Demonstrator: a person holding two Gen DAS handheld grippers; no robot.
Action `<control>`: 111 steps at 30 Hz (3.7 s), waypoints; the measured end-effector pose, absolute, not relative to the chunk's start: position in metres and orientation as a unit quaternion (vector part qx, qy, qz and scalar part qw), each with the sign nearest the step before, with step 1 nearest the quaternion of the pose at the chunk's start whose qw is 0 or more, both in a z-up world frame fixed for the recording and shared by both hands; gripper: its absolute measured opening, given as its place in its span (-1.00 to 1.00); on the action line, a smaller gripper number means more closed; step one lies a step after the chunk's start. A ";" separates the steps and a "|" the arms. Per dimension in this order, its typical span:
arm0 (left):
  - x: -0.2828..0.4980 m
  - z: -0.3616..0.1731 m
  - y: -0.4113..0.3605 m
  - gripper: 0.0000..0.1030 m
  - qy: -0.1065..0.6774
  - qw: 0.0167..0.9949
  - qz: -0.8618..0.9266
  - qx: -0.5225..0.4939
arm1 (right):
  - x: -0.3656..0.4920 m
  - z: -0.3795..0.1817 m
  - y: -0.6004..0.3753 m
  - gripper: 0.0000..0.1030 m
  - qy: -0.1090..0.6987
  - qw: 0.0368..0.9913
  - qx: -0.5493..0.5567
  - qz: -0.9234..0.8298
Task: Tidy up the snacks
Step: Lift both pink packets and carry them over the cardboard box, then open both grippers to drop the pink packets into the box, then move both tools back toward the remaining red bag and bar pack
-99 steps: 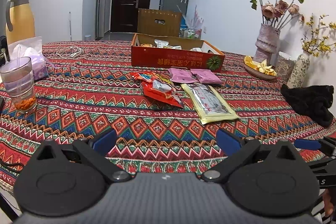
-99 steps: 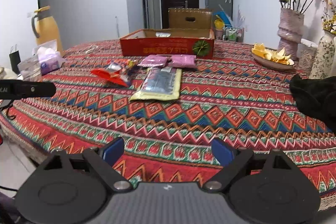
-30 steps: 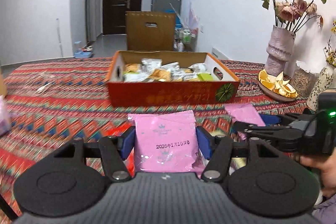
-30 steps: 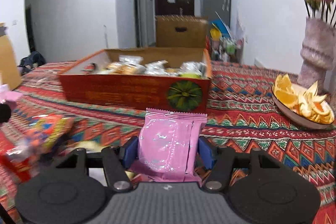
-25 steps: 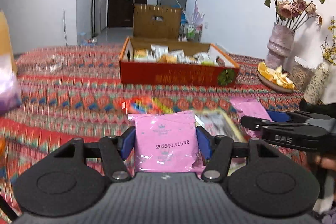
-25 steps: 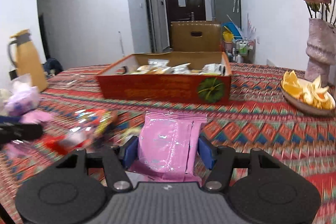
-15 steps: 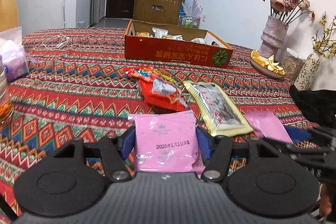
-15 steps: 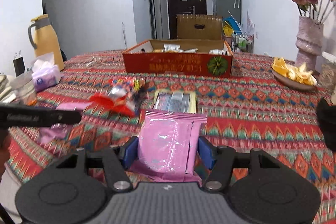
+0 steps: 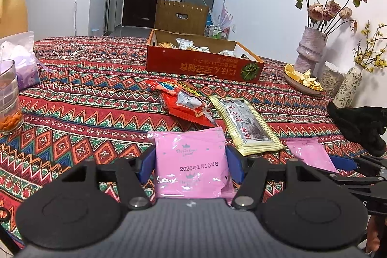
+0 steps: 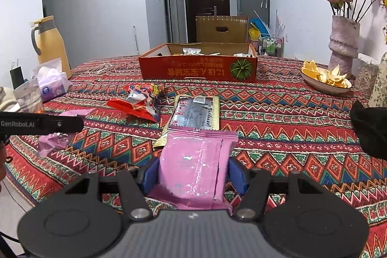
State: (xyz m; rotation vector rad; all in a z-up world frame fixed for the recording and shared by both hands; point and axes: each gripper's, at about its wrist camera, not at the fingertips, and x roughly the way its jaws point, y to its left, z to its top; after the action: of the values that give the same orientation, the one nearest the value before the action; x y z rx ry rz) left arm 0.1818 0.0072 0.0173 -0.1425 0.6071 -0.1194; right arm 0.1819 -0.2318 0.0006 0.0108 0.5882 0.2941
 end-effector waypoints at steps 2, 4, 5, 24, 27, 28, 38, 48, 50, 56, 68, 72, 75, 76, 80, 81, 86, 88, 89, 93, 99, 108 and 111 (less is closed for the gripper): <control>0.188 0.020 0.007 0.20 0.297 0.951 -0.060 -0.068 | 0.188 0.001 -0.232 0.18 0.288 0.947 0.006 0.146; 0.197 0.025 0.006 0.20 0.289 0.953 -0.066 -0.065 | 0.196 0.004 -0.233 0.17 0.284 0.947 0.010 0.149; 0.204 0.028 0.007 0.20 0.285 0.954 -0.072 -0.066 | 0.201 0.005 -0.233 0.17 0.282 0.947 0.011 0.151; 0.478 0.081 0.002 0.21 0.234 0.967 -0.085 -0.057 | 0.467 0.064 -0.230 0.18 0.211 0.958 0.013 0.193; 0.520 0.064 0.000 0.21 0.257 0.960 -0.086 -0.066 | 0.513 0.053 -0.223 0.18 0.225 0.956 0.020 0.186; 0.532 0.057 0.000 0.20 0.266 0.957 -0.092 -0.069 | 0.524 0.049 -0.221 0.18 0.229 0.956 0.021 0.184; 0.582 -0.005 -0.011 0.21 0.327 0.939 -0.085 -0.061 | 0.590 -0.003 -0.205 0.18 0.288 0.945 0.001 0.155; 0.574 0.010 -0.004 0.40 0.293 0.950 -0.088 -0.065 | 0.594 -0.004 -0.205 0.19 0.299 0.941 0.003 0.161; 0.571 0.015 -0.005 0.40 0.287 0.952 -0.087 -0.059 | 0.591 0.001 -0.207 0.19 0.292 0.942 0.004 0.162; 0.549 0.040 -0.002 0.40 0.264 0.960 -0.082 -0.049 | 0.568 0.026 -0.208 0.18 0.261 0.952 -0.003 0.158; 0.417 0.084 0.013 0.42 0.220 0.972 -0.082 -0.014 | 0.444 0.076 -0.226 0.26 0.221 0.959 -0.028 0.173; 0.366 0.077 0.016 0.44 0.227 0.971 -0.076 -0.019 | 0.397 0.069 -0.224 0.35 0.232 0.955 -0.044 0.179; 0.323 0.067 0.016 0.49 0.237 0.968 -0.073 -0.024 | 0.360 0.058 -0.221 0.38 0.242 0.951 -0.053 0.184; 0.310 0.062 0.017 0.50 0.242 0.967 -0.073 -0.029 | 0.347 0.054 -0.221 0.38 0.247 0.949 -0.052 0.188; 0.263 0.047 0.020 0.50 0.265 0.960 -0.070 -0.056 | 0.301 0.033 -0.219 0.40 0.268 0.944 -0.045 0.189; 0.252 0.044 0.019 0.50 0.269 0.959 -0.069 -0.057 | 0.290 0.029 -0.218 0.40 0.271 0.942 -0.048 0.190; 0.208 0.032 0.017 0.50 0.274 0.959 -0.045 -0.047 | 0.242 0.010 -0.220 0.40 0.290 0.940 -0.035 0.177; 0.193 0.028 0.016 0.50 0.284 0.956 -0.049 -0.049 | 0.222 0.004 -0.221 0.41 0.298 0.938 -0.034 0.177; 0.187 0.025 0.017 0.50 0.288 0.955 -0.049 -0.049 | 0.211 0.001 -0.222 0.41 0.302 0.936 -0.034 0.175; 0.160 0.017 0.020 0.49 0.304 0.951 -0.040 -0.051 | 0.180 -0.004 -0.225 0.49 0.309 0.934 -0.030 0.175; 0.146 0.012 0.024 0.49 0.314 0.948 -0.028 -0.052 | 0.162 -0.005 -0.232 0.52 0.312 0.934 -0.020 0.173; 0.180 0.014 0.015 0.49 0.310 0.949 -0.035 -0.043 | 0.193 -0.008 -0.226 0.52 0.315 0.932 -0.016 0.177; 0.201 0.012 0.013 0.49 0.313 0.948 -0.039 -0.039 | 0.212 -0.010 -0.219 0.52 0.315 0.932 -0.019 0.181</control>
State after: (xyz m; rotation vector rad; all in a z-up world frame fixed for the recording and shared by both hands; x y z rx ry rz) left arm 0.2010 0.0126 0.0120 -0.0785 0.6379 -0.0789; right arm 0.2117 -0.2192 -0.0104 -0.0385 0.6446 0.3701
